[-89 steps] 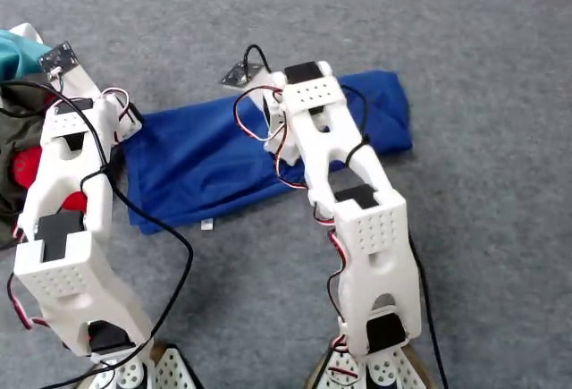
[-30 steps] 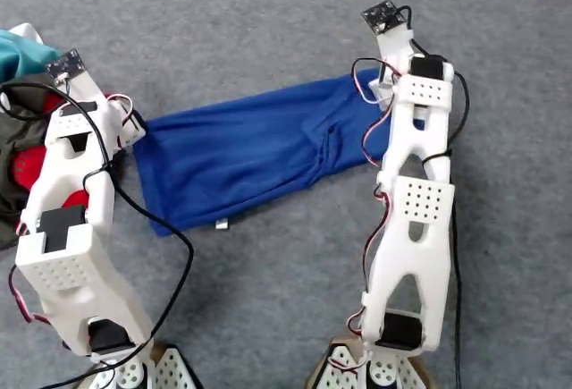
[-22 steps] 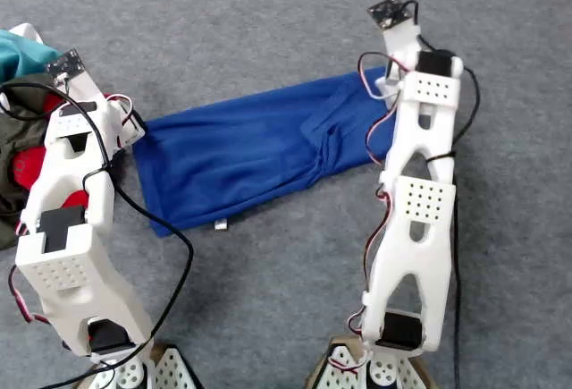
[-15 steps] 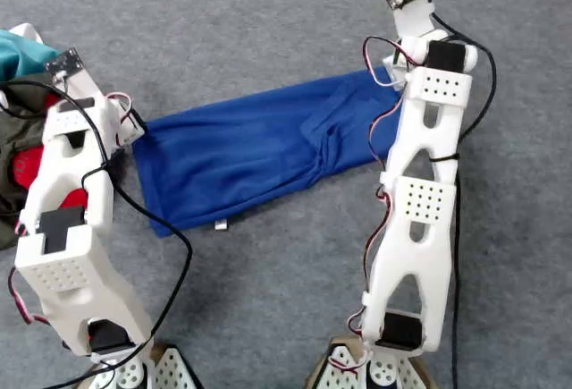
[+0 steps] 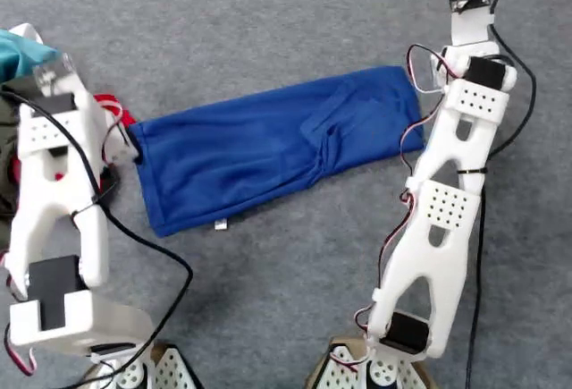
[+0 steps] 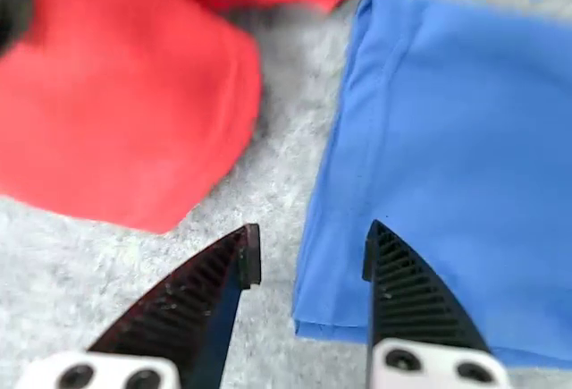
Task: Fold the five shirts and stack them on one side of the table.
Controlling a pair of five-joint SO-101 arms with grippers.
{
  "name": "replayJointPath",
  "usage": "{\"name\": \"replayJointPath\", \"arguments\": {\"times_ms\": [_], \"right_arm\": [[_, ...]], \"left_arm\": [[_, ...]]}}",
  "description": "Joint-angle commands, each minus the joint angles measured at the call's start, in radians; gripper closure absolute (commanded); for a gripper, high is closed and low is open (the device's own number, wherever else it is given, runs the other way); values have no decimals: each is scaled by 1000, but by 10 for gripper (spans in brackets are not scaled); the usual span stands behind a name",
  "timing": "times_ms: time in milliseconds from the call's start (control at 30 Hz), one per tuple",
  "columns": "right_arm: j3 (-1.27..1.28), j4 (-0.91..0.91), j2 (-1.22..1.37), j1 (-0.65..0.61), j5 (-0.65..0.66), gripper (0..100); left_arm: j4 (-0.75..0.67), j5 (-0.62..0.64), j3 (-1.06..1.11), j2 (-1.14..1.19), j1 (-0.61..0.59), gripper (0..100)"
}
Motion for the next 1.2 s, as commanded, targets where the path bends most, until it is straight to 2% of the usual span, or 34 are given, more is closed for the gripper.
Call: {"name": "replayJointPath", "arguments": {"times_ms": [0,233,433,500,633,800,1033,1167], "right_arm": [[30,-61,-12,15,37,995],[33,-72,-12,8,41,995],[36,-72,-12,7,43,994],[36,-72,-12,7,43,994],[36,-72,-12,7,44,994],[38,-72,-12,7,75,995],[38,-72,-12,7,78,995],[39,-72,-10,7,77,995]], "left_arm": [[-118,0,89,-42,14,798],[-213,-3,118,-24,25,798],[-229,-5,80,116,26,777],[-230,-43,38,176,31,776],[-212,-101,-48,278,34,776],[-141,-104,-138,354,41,776],[-132,-104,-150,366,38,792],[-9,-117,-206,317,55,794]]}}
